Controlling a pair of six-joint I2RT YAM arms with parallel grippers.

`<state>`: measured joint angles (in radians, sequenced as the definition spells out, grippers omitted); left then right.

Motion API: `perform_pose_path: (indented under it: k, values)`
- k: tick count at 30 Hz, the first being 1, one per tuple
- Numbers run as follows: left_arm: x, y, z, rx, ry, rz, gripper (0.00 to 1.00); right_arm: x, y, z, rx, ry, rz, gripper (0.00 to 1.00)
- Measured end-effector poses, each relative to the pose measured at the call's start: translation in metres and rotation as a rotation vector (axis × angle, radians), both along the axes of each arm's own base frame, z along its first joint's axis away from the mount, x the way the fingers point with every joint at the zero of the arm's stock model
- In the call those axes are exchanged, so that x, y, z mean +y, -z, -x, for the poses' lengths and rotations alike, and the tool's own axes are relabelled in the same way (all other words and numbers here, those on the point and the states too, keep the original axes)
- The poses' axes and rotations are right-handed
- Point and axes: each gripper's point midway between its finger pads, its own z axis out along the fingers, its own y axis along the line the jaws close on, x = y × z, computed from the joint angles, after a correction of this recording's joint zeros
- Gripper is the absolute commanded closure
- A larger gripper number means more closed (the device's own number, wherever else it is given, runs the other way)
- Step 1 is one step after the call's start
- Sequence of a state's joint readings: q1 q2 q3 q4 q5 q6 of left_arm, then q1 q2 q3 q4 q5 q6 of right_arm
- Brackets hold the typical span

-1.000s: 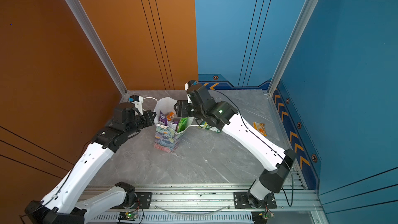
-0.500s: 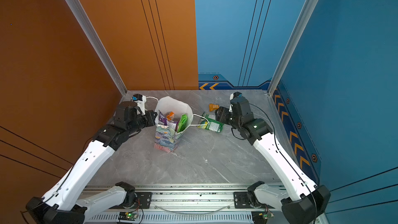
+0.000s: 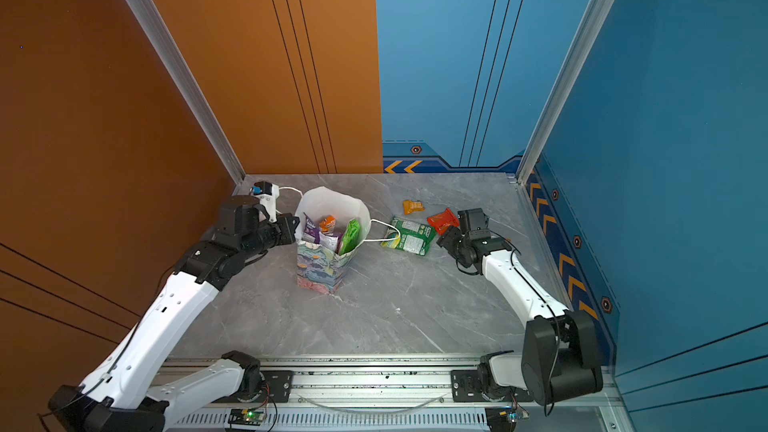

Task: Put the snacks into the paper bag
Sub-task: 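Move the right gripper down onto the green FOX'S Spring Tea bag, then close the right gripper on the edge of the green FOX'S bag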

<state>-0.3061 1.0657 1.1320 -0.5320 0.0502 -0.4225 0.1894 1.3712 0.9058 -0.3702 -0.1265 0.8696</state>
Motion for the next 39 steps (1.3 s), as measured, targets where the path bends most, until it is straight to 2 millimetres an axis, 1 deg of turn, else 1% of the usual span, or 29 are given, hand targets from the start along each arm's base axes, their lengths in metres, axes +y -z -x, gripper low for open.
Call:
perform_pose_path:
  k: [7,9,12,16,17,19,24,27,30,32,35,39]
  values:
    - [0.003,0.001,0.0,0.007,-0.002,0.013,1.0,0.011,0.037,-0.021,0.088,-0.003,-0.029,0.29]
    - [0.003,0.001,0.0,0.008,-0.001,0.014,1.0,0.016,0.043,-0.028,0.104,-0.01,-0.027,0.28]
    - [0.002,0.0,0.0,0.009,0.002,0.017,1.0,0.027,0.045,-0.042,0.121,-0.048,0.002,0.26]
    - [0.005,0.001,-0.001,0.01,-0.005,0.02,1.0,0.046,0.042,-0.07,0.115,-0.117,0.027,0.25]
    - [0.005,0.001,-0.001,0.012,-0.007,0.023,1.0,0.047,0.043,-0.074,0.118,-0.125,0.029,0.25]
    - [0.005,0.001,-0.001,0.013,-0.007,0.028,1.0,0.046,0.053,-0.081,0.142,-0.137,0.041,0.25]
    - [0.005,0.001,-0.001,0.016,-0.005,0.035,1.0,0.044,0.077,-0.089,0.224,-0.172,0.081,0.27]
    - [0.005,0.001,-0.001,0.017,-0.005,0.038,1.0,0.047,0.085,-0.095,0.254,-0.211,0.112,0.28]
    - [0.006,0.001,-0.001,0.018,-0.007,0.041,1.0,0.053,0.09,-0.095,0.275,-0.252,0.135,0.38]
    - [0.007,0.001,-0.001,0.019,-0.01,0.044,1.0,0.057,0.092,-0.094,0.276,-0.275,0.144,0.41]
    - [0.008,0.001,-0.002,0.021,-0.014,0.047,1.0,0.068,0.092,-0.089,0.277,-0.309,0.153,0.43]
    - [0.008,0.001,-0.002,0.024,-0.014,0.049,1.0,0.093,0.093,-0.079,0.273,-0.38,0.168,0.46]
